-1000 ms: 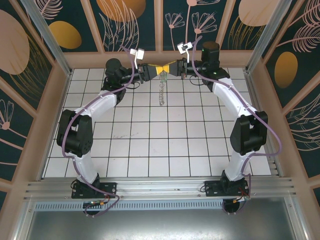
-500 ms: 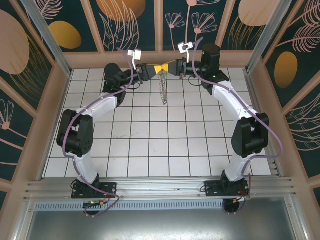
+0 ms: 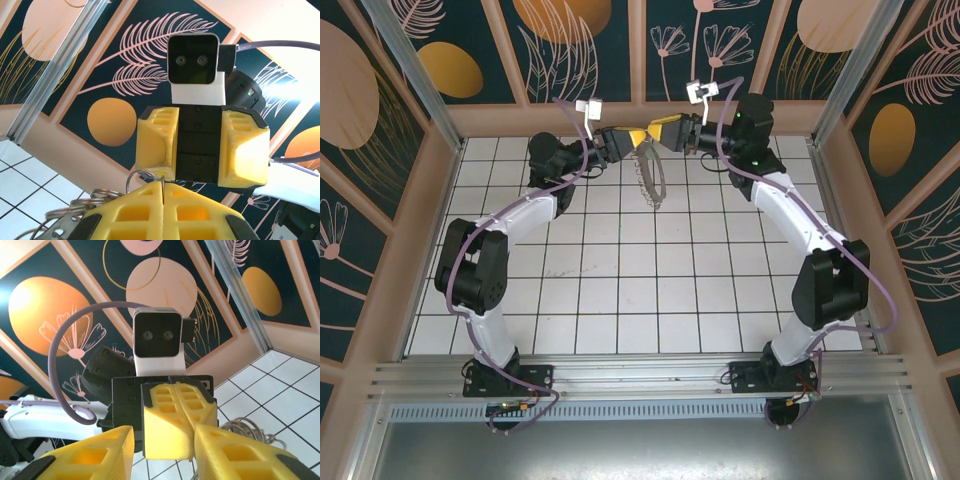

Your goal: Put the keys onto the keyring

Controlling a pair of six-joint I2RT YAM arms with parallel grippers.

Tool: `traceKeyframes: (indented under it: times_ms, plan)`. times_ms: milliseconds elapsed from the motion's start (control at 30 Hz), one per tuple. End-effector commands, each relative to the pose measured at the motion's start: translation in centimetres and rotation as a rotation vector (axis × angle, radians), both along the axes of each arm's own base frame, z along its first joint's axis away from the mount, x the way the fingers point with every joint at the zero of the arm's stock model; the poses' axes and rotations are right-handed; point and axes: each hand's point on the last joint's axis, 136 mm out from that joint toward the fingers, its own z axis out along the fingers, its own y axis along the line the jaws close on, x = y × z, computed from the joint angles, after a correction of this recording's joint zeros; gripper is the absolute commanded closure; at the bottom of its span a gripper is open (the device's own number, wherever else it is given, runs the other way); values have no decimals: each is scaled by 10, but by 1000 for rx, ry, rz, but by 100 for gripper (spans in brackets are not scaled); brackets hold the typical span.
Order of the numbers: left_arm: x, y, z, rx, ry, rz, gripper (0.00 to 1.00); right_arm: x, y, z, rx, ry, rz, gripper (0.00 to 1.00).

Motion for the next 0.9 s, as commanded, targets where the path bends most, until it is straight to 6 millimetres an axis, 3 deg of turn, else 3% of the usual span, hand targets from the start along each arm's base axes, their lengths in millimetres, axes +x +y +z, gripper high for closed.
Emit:
traceKeyframes:
  times_ms: [0,133,267,633,867]
  plan:
    - [-16,4,32,-47,-97,-13,100,-4,-23,20,60,-55,-69,62]
    - [-20,3,36,-49,-109,-36,100,-1,-45,6,77,-37,-160,62]
    - [-24,3,41,-50,-123,-51,100,0,-51,-17,47,-6,-209,60]
    - [-33,2,51,-52,-144,-89,100,-28,-6,-34,-38,-58,-114,51]
    - [-39,-3,54,-46,-155,-118,100,-23,6,-38,-77,-69,-138,50]
